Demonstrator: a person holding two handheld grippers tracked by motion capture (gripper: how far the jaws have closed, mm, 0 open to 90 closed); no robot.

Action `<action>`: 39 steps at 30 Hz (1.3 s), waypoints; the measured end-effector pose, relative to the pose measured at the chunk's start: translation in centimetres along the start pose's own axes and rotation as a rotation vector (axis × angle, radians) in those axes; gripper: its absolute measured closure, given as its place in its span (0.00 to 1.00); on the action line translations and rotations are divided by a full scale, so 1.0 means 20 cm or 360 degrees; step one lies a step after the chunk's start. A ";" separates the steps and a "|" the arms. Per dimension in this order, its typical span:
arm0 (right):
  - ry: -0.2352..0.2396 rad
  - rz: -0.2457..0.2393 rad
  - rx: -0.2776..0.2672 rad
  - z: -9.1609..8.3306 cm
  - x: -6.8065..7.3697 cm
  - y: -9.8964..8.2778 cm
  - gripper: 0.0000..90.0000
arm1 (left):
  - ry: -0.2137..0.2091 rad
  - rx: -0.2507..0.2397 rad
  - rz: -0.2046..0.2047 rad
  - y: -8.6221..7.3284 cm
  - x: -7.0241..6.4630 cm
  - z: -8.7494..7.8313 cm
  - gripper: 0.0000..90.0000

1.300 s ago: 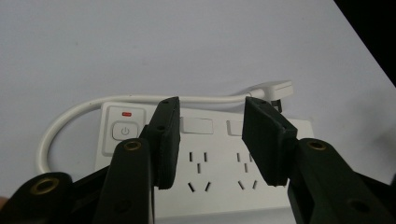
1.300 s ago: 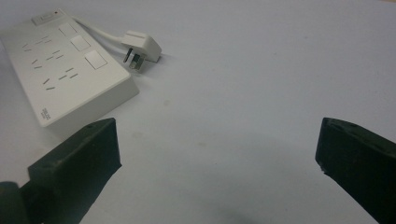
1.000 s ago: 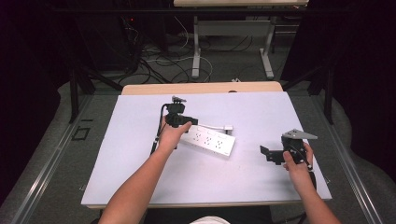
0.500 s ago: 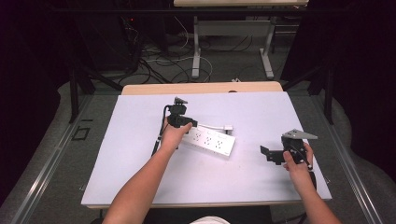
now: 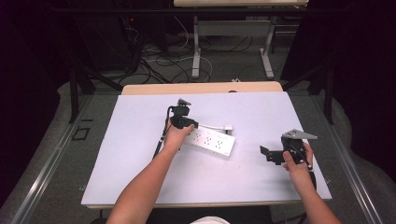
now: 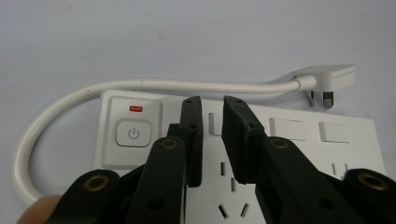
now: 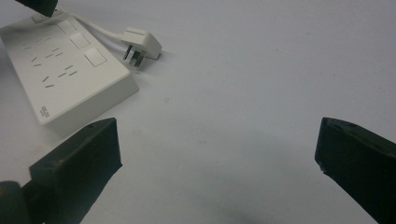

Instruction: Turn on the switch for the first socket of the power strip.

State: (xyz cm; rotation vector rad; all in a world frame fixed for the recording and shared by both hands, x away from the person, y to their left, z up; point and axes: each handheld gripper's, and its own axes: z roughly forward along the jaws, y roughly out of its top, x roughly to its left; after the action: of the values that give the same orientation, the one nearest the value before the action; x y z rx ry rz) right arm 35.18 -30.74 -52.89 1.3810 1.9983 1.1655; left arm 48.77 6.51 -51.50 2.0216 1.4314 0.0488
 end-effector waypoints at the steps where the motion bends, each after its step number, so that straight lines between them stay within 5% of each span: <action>1: 0.0002 -0.0003 -0.0002 0.00 0.00 0.00 0.00 | 0.0000 -0.0007 0.0003 0.00 0.00 0.01 0.88; 39: 0.0011 -0.0006 0.0001 0.01 0.00 0.00 0.00 | 0.0031 0.0013 0.0042 0.01 -0.03 0.05 1.00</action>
State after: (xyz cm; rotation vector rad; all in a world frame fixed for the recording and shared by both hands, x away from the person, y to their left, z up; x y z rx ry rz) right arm 35.27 -30.74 -52.99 1.3746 2.0050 1.1697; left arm 49.16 5.47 -52.06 2.0521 1.4192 0.0743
